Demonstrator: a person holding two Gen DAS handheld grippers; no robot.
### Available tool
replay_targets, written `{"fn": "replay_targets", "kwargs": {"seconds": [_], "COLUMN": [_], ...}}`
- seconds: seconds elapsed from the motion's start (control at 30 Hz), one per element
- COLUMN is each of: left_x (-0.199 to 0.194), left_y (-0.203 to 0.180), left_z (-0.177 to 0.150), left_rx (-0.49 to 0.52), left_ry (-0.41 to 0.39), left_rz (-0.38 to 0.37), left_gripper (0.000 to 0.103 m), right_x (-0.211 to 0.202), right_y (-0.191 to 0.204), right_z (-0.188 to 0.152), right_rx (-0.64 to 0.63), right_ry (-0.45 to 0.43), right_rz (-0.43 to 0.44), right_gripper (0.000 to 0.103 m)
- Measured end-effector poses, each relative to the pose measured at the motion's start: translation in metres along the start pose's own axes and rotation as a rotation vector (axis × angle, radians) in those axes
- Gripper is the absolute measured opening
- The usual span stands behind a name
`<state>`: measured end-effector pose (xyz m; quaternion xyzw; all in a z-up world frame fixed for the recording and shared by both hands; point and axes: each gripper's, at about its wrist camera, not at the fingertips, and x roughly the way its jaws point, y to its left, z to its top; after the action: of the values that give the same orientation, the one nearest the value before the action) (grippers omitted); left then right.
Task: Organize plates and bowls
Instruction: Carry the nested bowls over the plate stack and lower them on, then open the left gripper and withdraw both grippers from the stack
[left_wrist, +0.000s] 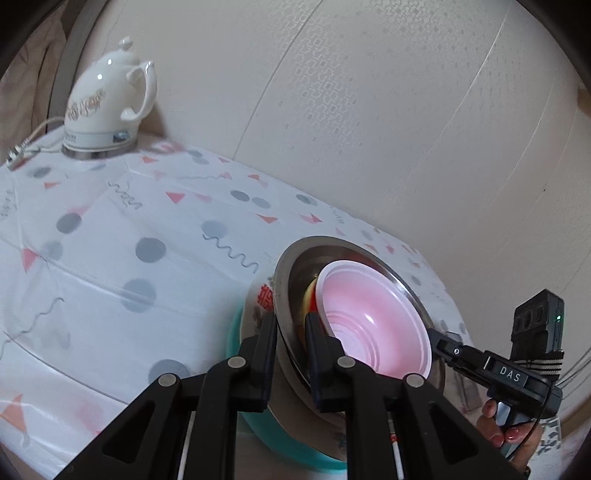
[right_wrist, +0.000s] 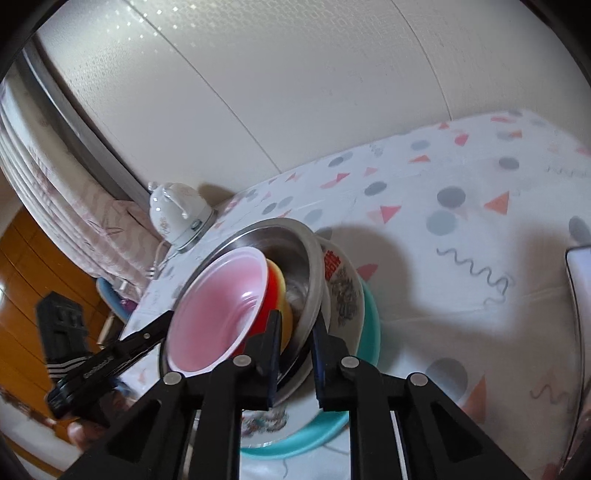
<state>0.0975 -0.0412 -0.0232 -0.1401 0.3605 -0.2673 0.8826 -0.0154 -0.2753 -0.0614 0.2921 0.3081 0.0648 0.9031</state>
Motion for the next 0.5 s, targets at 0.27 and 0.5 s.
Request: {"fn": "replay_targets", "kwargs": {"seconds": [0.27, 0.5], "left_x": [-0.011, -0.038], "left_y": [-0.006, -0.017], "left_z": [-0.01, -0.022], "left_rx": [0.061, 0.138], "left_ry": [-0.009, -0.071], "left_rz": [0.04, 0.096], "left_gripper": [0.019, 0.019], "right_x": [-0.008, -0.032], "right_y": [0.003, 0.013], "right_z": [-0.007, -0.021], "right_rx": [-0.028, -0.088], "right_ry": [-0.07, -0.188], "right_rz": [-0.047, -0.134], "right_gripper": [0.044, 0.064]}}
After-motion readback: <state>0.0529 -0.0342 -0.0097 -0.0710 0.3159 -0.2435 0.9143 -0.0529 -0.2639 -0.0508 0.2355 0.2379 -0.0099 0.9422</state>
